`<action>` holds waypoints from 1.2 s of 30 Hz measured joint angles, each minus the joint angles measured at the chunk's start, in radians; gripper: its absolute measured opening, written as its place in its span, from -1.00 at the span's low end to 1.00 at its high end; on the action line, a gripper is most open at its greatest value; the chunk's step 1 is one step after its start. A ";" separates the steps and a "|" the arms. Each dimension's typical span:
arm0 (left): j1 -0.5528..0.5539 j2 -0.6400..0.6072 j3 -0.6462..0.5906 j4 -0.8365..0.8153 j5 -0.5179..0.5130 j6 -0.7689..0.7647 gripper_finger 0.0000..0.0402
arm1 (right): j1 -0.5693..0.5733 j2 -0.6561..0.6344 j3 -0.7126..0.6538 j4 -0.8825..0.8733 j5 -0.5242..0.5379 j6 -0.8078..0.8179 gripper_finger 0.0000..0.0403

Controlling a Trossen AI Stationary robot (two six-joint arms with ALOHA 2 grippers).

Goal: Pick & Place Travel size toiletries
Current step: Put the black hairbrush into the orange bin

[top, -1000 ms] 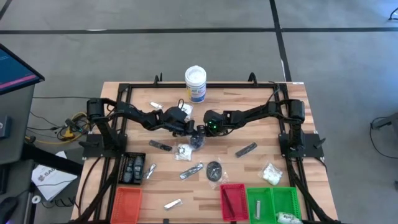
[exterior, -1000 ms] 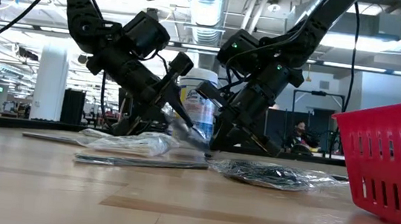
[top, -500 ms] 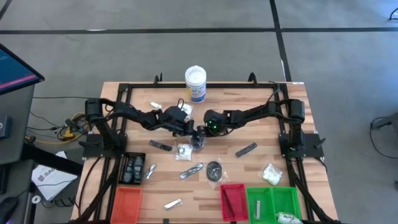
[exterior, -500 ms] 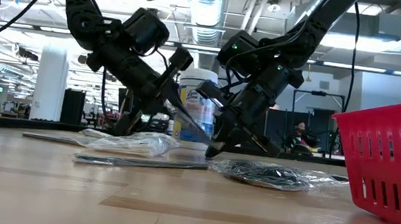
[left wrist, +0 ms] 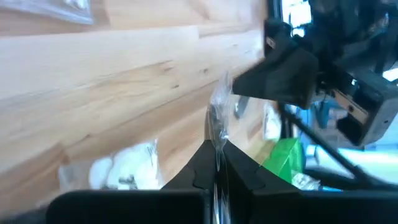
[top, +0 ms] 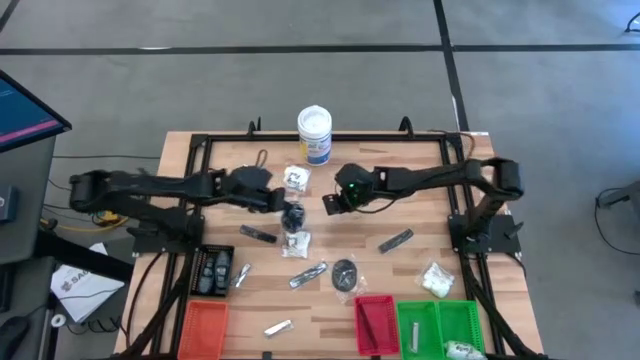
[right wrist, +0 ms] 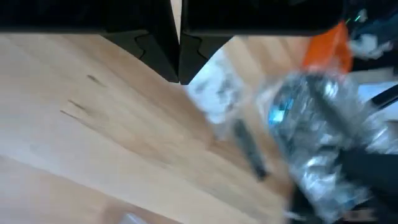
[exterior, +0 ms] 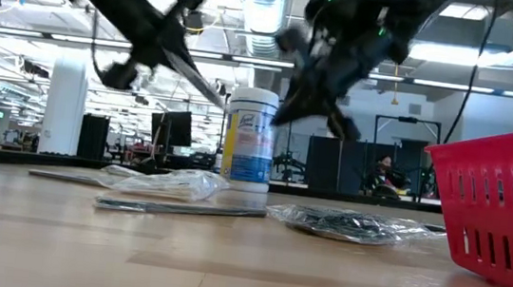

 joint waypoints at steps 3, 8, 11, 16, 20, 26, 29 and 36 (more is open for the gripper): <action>-0.096 -0.127 0.000 -0.102 -0.147 -0.083 -0.99 | 0.014 -0.083 0.000 -0.022 0.000 -0.042 -1.00; -0.283 -0.240 0.000 -0.193 -0.389 -0.229 -0.99 | 0.052 -0.211 0.001 -0.054 0.000 -0.112 -1.00; -0.370 -0.252 0.000 -0.222 -0.451 -0.322 -0.99 | 0.077 -0.275 0.001 -0.074 -0.006 -0.127 -1.00; -0.499 -0.220 0.000 -0.226 -0.467 -0.477 -0.99 | 0.123 -0.362 0.001 -0.072 -0.014 -0.132 -1.00; -0.619 -0.192 0.000 -0.218 -0.468 -0.600 -0.99 | 0.154 -0.402 0.001 -0.078 -0.014 -0.149 -1.00; -0.821 -0.175 0.001 -0.209 -0.465 -0.814 -0.99 | 0.183 -0.419 0.001 -0.078 -0.013 -0.162 -1.00; -0.917 -0.175 0.028 -0.211 -0.463 -0.897 -0.99 | 0.191 -0.419 0.001 -0.078 -0.013 -0.172 -1.00; -1.049 -0.155 0.146 -0.243 -0.448 -0.975 -0.99 | 0.219 -0.419 0.001 -0.075 -0.003 -0.183 -1.00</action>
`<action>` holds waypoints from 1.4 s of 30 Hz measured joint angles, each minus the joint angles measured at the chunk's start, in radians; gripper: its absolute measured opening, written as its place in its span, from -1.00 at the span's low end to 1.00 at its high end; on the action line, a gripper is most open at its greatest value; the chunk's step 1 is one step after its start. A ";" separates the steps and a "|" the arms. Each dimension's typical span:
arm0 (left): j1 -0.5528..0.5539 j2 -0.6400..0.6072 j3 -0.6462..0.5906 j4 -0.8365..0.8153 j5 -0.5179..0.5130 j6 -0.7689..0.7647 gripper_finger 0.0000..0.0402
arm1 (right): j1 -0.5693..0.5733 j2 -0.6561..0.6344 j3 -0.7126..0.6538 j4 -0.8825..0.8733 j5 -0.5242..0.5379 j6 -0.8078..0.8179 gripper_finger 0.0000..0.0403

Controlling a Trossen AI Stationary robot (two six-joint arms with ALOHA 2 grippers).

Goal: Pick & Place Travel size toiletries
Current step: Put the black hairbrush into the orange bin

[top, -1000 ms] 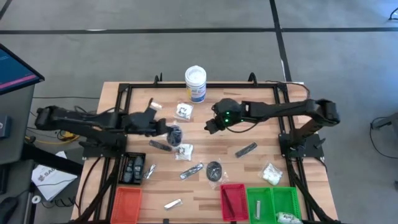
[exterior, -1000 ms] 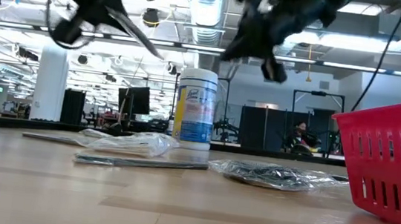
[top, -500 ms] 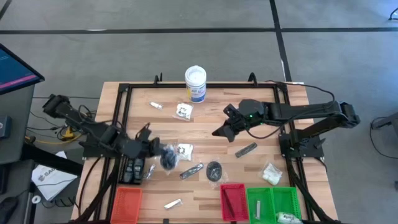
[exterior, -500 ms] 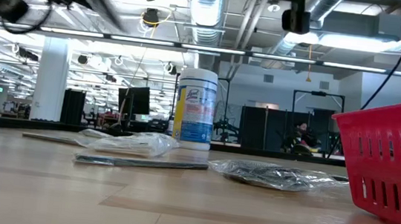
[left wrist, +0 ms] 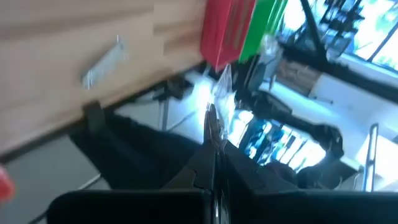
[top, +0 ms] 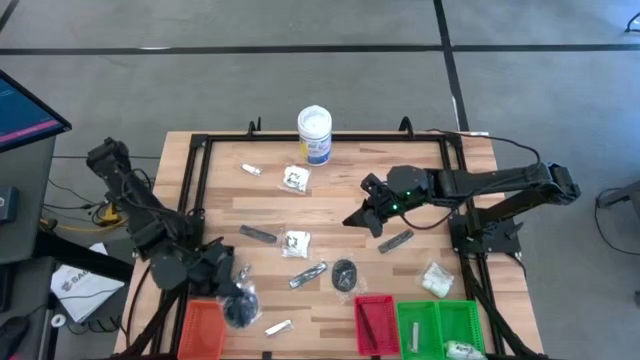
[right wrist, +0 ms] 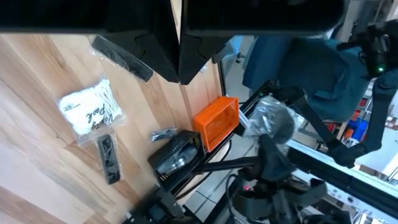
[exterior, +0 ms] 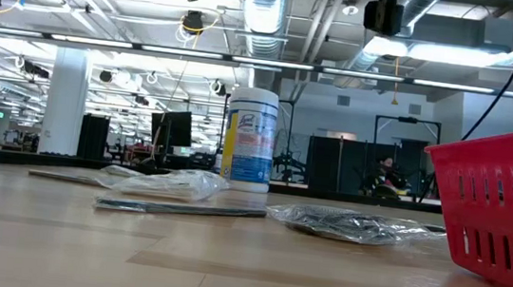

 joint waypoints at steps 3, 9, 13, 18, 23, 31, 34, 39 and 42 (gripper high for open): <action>-0.012 0.024 0.054 -0.007 0.029 -0.008 -0.99 | 0.017 0.000 0.000 0.003 0.022 0.000 -1.00; -0.012 0.121 0.185 -0.013 0.090 0.001 -0.99 | 0.043 0.000 0.000 0.003 0.044 0.000 -1.00; -0.012 0.198 0.293 -0.088 0.169 -0.005 -0.99 | 0.057 0.000 0.000 0.005 0.055 0.000 -1.00; -0.017 0.272 0.433 -0.279 0.254 -0.026 -0.99 | 0.077 0.000 0.000 0.029 0.102 0.000 -1.00; -0.017 0.339 0.525 -0.485 0.419 -0.036 -0.99 | 0.089 0.000 0.000 0.050 0.122 0.001 -1.00; -0.020 0.457 0.548 -0.789 0.621 -0.018 -0.99 | 0.102 0.000 0.000 0.051 0.126 0.011 -1.00; -0.020 0.514 0.548 -0.888 0.621 0.017 -0.99 | 0.104 0.000 0.000 0.051 0.126 0.011 -1.00; -0.013 0.607 0.548 -0.925 0.697 0.057 -0.99 | 0.104 0.001 0.000 0.050 0.126 0.023 -1.00; -0.018 0.650 0.548 -0.925 0.716 0.058 -0.99 | 0.104 0.001 0.000 0.050 0.126 0.023 -1.00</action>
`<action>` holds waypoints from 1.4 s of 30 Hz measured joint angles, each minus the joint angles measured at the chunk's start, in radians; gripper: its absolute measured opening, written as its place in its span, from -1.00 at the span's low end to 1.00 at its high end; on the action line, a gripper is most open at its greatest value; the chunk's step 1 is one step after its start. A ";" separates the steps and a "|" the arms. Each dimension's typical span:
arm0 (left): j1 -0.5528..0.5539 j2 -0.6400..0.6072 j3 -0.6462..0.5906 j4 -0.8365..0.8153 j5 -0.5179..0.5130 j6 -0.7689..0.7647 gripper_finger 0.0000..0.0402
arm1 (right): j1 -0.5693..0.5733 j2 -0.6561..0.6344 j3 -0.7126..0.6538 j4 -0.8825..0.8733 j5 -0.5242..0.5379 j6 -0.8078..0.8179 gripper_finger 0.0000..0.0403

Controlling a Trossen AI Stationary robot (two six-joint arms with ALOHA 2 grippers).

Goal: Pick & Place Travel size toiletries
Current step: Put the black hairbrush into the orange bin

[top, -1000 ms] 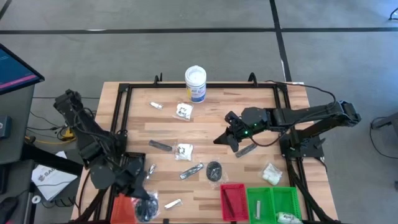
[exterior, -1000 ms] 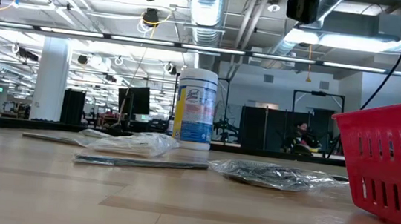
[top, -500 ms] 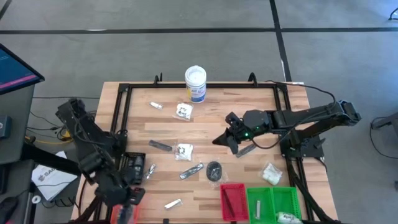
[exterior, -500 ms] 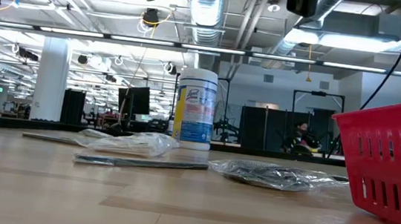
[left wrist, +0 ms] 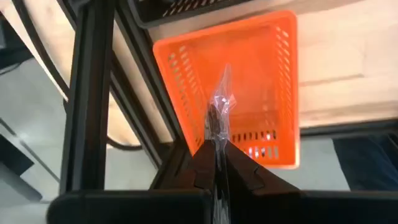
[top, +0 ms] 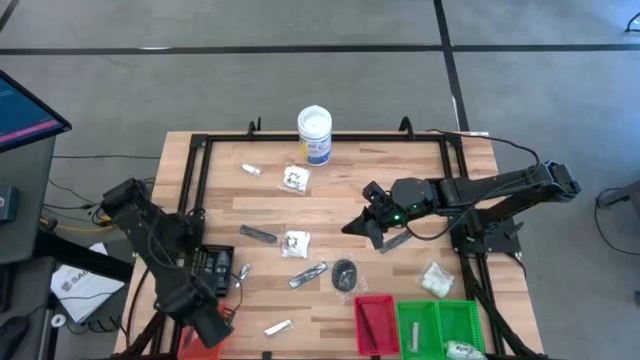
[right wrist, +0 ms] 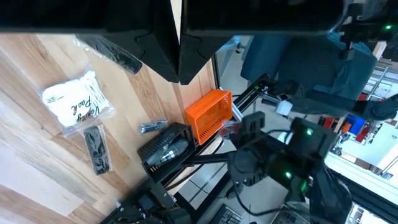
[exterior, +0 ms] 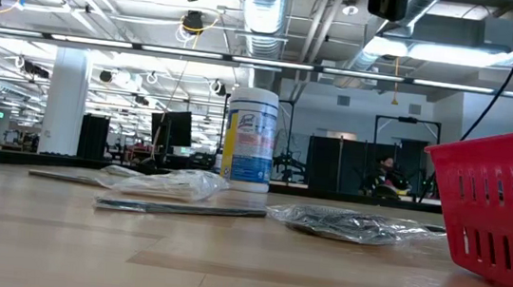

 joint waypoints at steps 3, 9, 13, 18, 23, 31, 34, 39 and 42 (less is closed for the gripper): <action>-0.021 0.045 0.001 -0.014 -0.062 -0.001 -0.99 | 0.000 0.000 0.000 0.000 0.000 0.007 -1.00; -0.049 0.124 0.001 -0.058 -0.091 0.001 -0.99 | -0.005 0.000 0.000 -0.001 0.000 0.008 -1.00; -0.063 0.159 0.001 -0.073 -0.099 0.000 -0.99 | -0.005 0.000 0.000 -0.017 -0.001 0.028 -1.00; -0.063 0.186 0.001 -0.074 -0.108 -0.001 -0.99 | -0.006 0.000 0.000 -0.027 -0.004 0.041 -1.00; -0.063 0.192 -0.007 -0.071 -0.107 -0.005 -0.99 | -0.006 0.000 0.000 -0.027 -0.004 0.050 -1.00; -0.067 0.192 -0.036 -0.055 -0.094 0.004 -0.97 | -0.014 0.000 0.000 -0.027 -0.005 0.050 -1.00; -0.070 0.192 -0.045 -0.050 -0.092 0.004 -0.98 | -0.020 0.000 0.000 -0.027 -0.005 0.050 -1.00; -0.070 0.192 -0.054 -0.038 -0.091 0.004 -0.94 | -0.020 0.000 0.000 -0.027 -0.005 0.050 -1.00; -0.070 0.192 -0.054 -0.032 -0.091 0.003 -0.92 | -0.020 0.000 0.000 -0.027 -0.004 0.049 -1.00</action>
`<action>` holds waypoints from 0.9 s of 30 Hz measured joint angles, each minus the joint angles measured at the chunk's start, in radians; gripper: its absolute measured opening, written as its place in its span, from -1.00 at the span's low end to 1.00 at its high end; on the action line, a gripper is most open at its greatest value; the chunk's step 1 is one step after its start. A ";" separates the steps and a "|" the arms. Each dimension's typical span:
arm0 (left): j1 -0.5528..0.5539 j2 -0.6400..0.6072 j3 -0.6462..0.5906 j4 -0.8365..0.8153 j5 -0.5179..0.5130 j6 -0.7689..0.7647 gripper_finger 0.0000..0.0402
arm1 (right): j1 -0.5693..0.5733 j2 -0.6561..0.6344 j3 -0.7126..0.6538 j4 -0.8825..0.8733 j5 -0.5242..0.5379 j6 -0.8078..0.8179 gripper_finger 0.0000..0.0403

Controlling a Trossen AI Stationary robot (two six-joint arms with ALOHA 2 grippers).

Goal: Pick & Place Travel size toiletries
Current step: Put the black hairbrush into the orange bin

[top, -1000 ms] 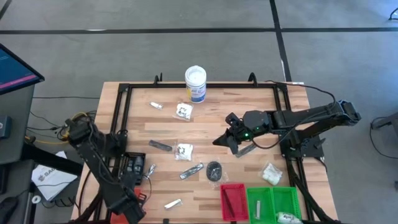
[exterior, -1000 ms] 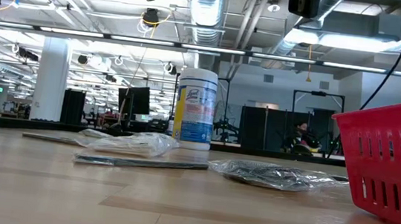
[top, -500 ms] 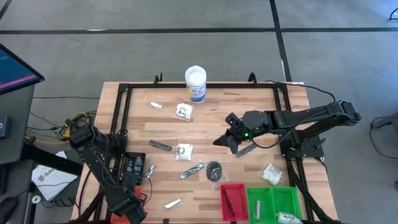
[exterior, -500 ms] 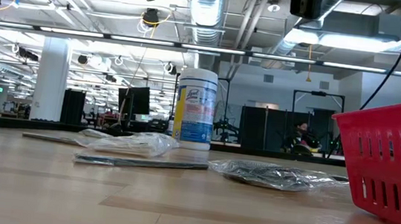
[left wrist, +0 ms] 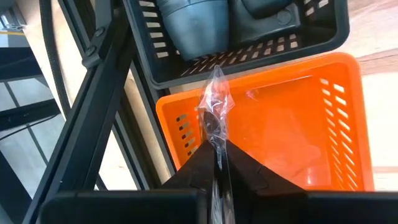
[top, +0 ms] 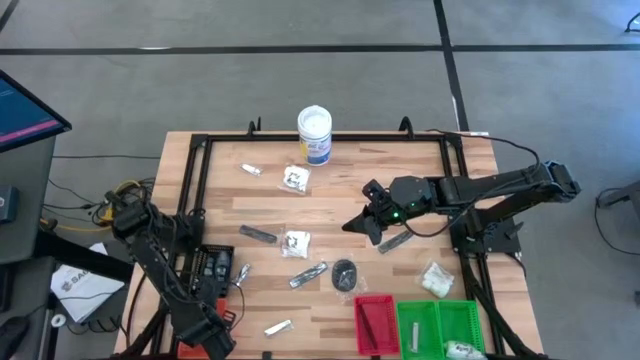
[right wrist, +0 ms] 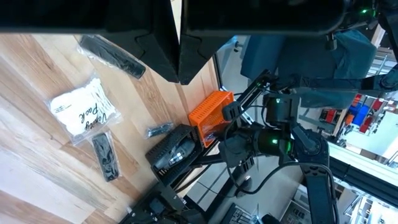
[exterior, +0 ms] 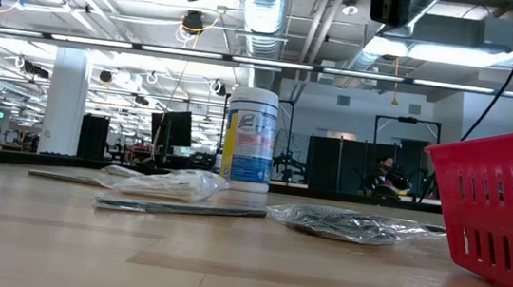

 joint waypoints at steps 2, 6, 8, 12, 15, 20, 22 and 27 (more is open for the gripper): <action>0.000 0.000 0.000 0.006 0.000 -0.005 -0.91 | 0.000 0.000 0.000 0.000 0.000 0.000 -1.00; 0.000 0.000 0.000 0.014 0.000 -0.008 -0.86 | 0.000 0.000 0.000 0.000 0.000 -0.004 -1.00; 0.000 0.000 0.000 0.015 0.000 -0.020 -0.82 | 0.000 0.000 0.000 0.000 0.000 -0.005 -1.00; 0.000 0.000 0.000 0.020 0.000 -0.034 -0.67 | 0.000 0.000 0.000 0.000 0.000 -0.006 -1.00; 0.000 0.000 0.000 0.021 0.000 -0.034 -0.52 | 0.000 0.000 0.000 0.000 0.000 -0.008 -1.00; 0.000 0.000 0.000 0.024 0.000 -0.034 -0.26 | 0.001 0.000 0.000 0.000 0.000 -0.009 -1.00; 0.000 -0.001 0.000 0.028 0.000 -0.031 -0.17 | 0.001 0.000 0.000 0.000 0.000 -0.008 -1.00; -0.005 -0.035 0.000 0.028 -0.023 -0.030 -0.05 | 0.001 0.000 0.000 0.000 0.000 -0.008 -1.00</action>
